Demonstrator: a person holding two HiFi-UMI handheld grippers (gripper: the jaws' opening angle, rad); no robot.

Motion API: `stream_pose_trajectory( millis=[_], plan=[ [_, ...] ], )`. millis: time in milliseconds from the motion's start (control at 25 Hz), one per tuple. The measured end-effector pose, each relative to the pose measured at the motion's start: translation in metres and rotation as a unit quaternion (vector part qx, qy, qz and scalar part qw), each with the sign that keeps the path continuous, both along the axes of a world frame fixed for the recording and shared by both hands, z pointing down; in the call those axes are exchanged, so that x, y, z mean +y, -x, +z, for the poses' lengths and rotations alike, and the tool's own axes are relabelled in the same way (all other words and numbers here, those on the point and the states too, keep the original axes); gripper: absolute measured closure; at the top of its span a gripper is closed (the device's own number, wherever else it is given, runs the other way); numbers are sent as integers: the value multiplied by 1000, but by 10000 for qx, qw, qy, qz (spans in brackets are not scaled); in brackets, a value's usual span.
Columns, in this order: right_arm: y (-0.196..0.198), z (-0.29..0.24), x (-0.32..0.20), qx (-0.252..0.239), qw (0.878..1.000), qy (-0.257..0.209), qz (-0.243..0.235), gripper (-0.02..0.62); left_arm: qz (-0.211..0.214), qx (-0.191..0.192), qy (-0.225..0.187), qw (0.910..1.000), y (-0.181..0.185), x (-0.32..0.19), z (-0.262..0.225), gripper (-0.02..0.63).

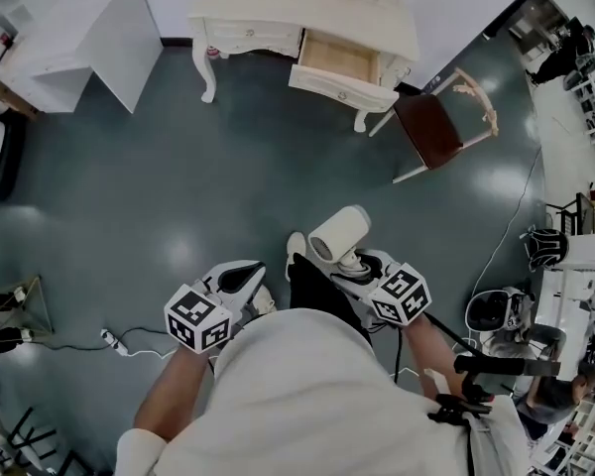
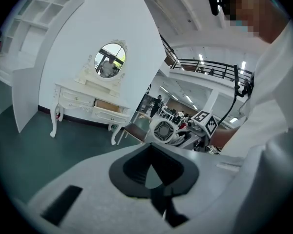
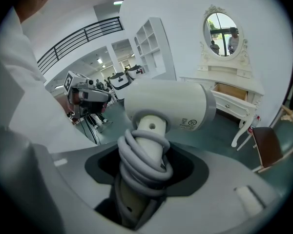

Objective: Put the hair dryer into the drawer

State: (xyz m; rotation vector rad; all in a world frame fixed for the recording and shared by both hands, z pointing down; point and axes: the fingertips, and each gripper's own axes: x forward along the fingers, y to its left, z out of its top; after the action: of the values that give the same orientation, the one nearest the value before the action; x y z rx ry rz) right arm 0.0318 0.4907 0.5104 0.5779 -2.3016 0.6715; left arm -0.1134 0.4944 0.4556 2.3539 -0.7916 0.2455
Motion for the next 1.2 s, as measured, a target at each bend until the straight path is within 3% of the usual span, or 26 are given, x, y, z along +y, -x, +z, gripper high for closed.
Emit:
stream_pose_trajectory(
  millis=[200,680,880,1200],
  plan=[
    [-9,12,-59,50,9999,-57,70,351,236,-30,0,9997,-16,-58,7,609],
    [-35,5,-248,-129,9989,-454,-37,351,267,-446,-150,9985,-49,-248,-30,609],
    [-57,11,-288,-68,9991,-372,178,351,563,-536,-90,9969,-68,-289,-30,609],
    [-62,19,-351,221,9989,-285,302,351,849,-315,-102,9958,-61,-361,-20,609]
  ],
)
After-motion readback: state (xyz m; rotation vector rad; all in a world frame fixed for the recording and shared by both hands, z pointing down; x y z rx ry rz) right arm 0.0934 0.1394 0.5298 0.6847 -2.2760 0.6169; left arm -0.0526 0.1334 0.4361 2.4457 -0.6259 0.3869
